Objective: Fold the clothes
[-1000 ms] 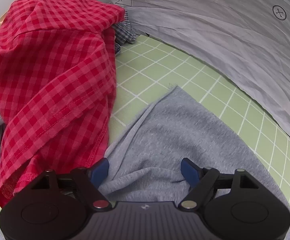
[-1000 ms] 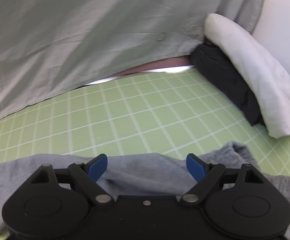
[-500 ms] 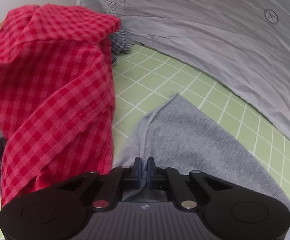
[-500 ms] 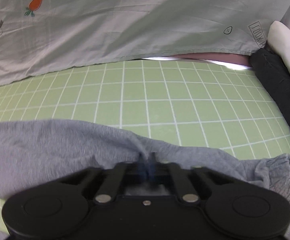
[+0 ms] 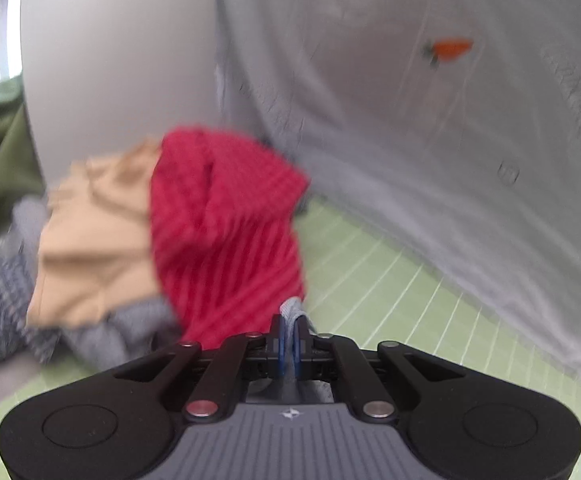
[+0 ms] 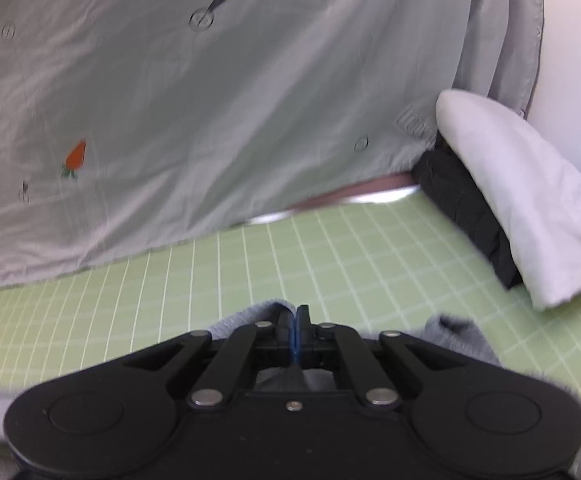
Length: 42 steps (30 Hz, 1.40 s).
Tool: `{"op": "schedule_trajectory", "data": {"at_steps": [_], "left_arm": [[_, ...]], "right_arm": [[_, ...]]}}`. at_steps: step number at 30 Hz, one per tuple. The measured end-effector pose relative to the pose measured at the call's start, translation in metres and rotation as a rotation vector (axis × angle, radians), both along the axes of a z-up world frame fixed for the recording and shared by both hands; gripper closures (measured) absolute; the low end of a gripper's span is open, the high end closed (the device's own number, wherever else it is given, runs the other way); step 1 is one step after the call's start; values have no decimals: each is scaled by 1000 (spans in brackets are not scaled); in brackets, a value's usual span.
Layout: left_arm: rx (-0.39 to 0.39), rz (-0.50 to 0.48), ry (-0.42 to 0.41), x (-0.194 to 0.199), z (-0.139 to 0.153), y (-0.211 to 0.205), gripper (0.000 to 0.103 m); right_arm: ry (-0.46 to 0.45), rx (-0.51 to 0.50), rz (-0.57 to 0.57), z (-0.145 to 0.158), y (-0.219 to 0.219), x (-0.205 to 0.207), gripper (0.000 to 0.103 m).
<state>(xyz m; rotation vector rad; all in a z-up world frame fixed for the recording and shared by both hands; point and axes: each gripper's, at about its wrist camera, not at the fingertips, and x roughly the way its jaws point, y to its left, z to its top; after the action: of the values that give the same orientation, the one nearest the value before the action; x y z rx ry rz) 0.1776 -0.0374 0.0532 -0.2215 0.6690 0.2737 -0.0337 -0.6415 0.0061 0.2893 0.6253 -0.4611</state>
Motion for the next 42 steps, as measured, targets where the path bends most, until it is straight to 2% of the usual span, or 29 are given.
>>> {"op": "schedule_trajectory", "data": {"at_steps": [3,5,6,7,8,9,11,12,14,17,19,23,24,25,27,29,33,35,40,42], "left_arm": [[8,-52,-50,59,3,-30,97],[12,-85,-56,99,-1,-54,87],[10,-109,-61,114,-2,-64,68],[9,-132,-66,128,-3,-75,57],[10,-146,-53,133,-8,-82,32],[12,-157,-34,134,-13,-89,18],[25,-182,6,128,-32,-96,18],[30,-185,53,124,-46,-96,18],[27,-179,144,118,-73,-94,18],[-3,-188,226,111,-107,-94,18],[-5,-188,245,111,-122,-96,18],[20,-205,245,127,-135,-110,18],[40,-210,248,130,-138,-113,22],[63,-216,252,133,-141,-115,26],[74,-248,235,134,-144,-119,66],[83,-283,226,135,-143,-122,98],[142,-273,232,129,-142,-108,99],[147,-226,241,121,-139,-89,99],[224,-89,286,91,-135,-30,99],[221,-73,323,83,-137,-13,95]], "right_arm": [[-23,-21,6,1,-24,31,102],[-31,-32,-61,-5,-47,58,102],[-35,-37,-96,-8,-58,72,101],[-6,-14,-152,-14,-74,85,95],[35,-15,-200,-19,-81,93,89],[77,-18,-248,-23,-87,101,77],[56,-57,-228,-26,-80,93,66],[68,-65,-211,-31,-74,87,59],[114,-74,-181,-44,-61,76,58],[187,-71,-156,-65,-43,60,57],[207,-40,-165,-75,-35,50,57],[206,8,-201,-84,-27,34,55],[211,7,-207,-85,-26,32,55],[214,1,-209,-85,-25,31,55],[220,-10,-210,-86,-24,29,55],[220,-23,-210,-84,-24,28,55],[219,-39,-203,-80,-23,27,55],[220,-47,-196,-78,-21,25,56],[224,-50,-185,-75,-17,21,57],[228,-38,-184,-76,-15,20,57]]}}
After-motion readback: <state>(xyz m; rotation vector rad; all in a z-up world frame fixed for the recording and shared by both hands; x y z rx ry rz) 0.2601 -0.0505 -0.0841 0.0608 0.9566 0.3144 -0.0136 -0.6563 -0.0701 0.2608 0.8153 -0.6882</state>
